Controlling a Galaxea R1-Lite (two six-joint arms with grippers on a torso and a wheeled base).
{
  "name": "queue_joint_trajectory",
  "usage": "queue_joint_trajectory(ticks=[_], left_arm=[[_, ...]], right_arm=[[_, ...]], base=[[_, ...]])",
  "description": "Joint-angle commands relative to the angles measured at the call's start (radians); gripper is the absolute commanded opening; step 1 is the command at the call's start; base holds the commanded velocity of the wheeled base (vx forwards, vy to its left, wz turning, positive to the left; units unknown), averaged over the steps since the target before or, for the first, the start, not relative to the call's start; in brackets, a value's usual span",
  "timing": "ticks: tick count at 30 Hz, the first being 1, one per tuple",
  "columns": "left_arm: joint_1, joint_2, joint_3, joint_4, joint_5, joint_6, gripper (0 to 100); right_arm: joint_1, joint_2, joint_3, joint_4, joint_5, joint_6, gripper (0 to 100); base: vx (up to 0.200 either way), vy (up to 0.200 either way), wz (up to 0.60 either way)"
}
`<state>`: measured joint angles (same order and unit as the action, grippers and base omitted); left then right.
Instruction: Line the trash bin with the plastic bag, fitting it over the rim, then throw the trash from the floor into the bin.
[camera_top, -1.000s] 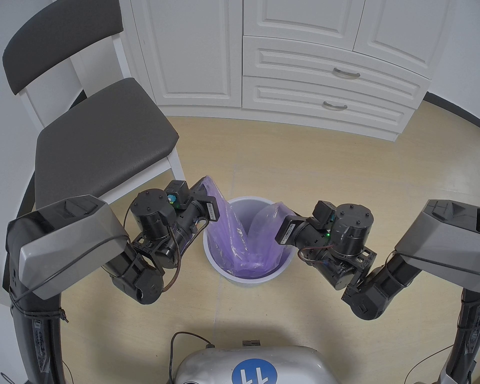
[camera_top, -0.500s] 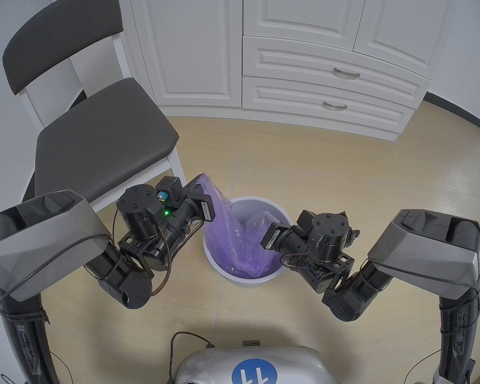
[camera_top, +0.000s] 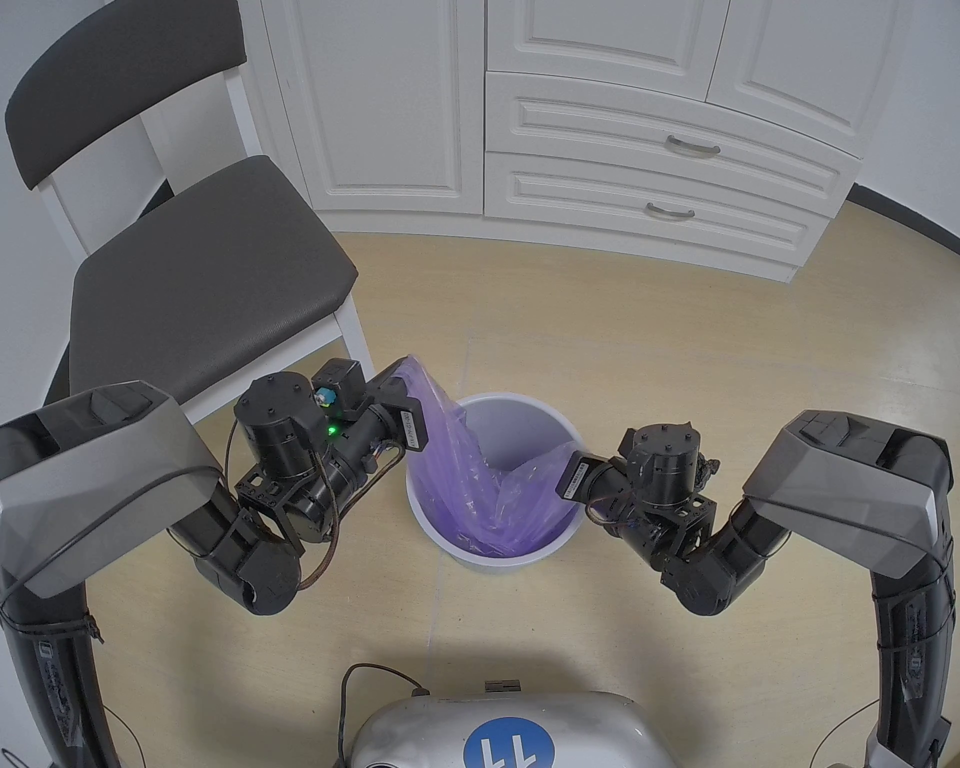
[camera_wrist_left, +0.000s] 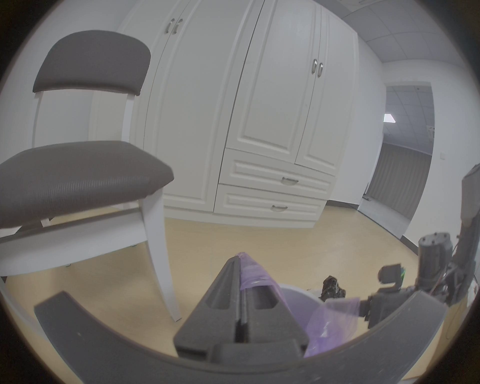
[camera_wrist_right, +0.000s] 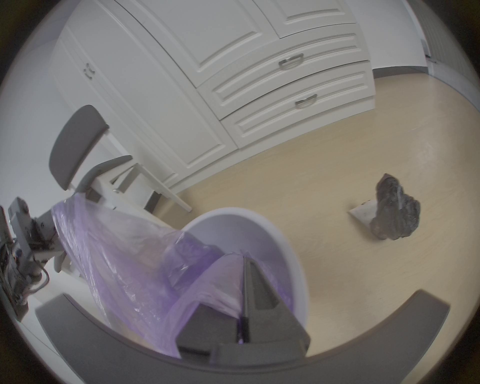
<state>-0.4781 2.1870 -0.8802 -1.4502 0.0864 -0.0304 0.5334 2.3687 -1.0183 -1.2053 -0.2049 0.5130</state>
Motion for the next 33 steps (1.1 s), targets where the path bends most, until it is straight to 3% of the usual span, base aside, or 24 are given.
queue_joint_trajectory(ticks=[1, 6, 11, 23, 28, 33], left_arm=[[0.036, 0.051, -0.034, 0.016, -0.011, -0.003, 0], [0.082, 0.054, -0.054, 0.033, -0.013, 0.000, 0], [0.156, 0.046, -0.029, 0.076, -0.076, 0.033, 0], [0.131, 0.115, -0.017, 0.102, -0.089, 0.067, 0], [0.138, 0.114, -0.014, 0.103, -0.091, 0.069, 0], [0.139, 0.122, -0.017, 0.126, -0.093, 0.069, 0]], right_arm=[[-0.047, -0.063, 0.001, 0.041, -0.001, -0.008, 0], [-0.095, -0.146, 0.017, 0.153, -0.001, -0.047, 0], [-0.155, -0.207, 0.047, 0.316, 0.010, -0.100, 0], [-0.256, -0.197, 0.164, 0.316, 0.019, -0.363, 0], [-0.300, -0.197, 0.208, 0.314, 0.073, -0.439, 0], [-0.328, -0.184, 0.225, 0.314, 0.085, -0.488, 0]], base=[[0.000, 0.000, 0.00], [0.000, 0.000, 0.00], [0.000, 0.000, 0.00], [0.000, 0.000, 0.00], [0.000, 0.000, 0.00], [0.000, 0.000, 0.00]])
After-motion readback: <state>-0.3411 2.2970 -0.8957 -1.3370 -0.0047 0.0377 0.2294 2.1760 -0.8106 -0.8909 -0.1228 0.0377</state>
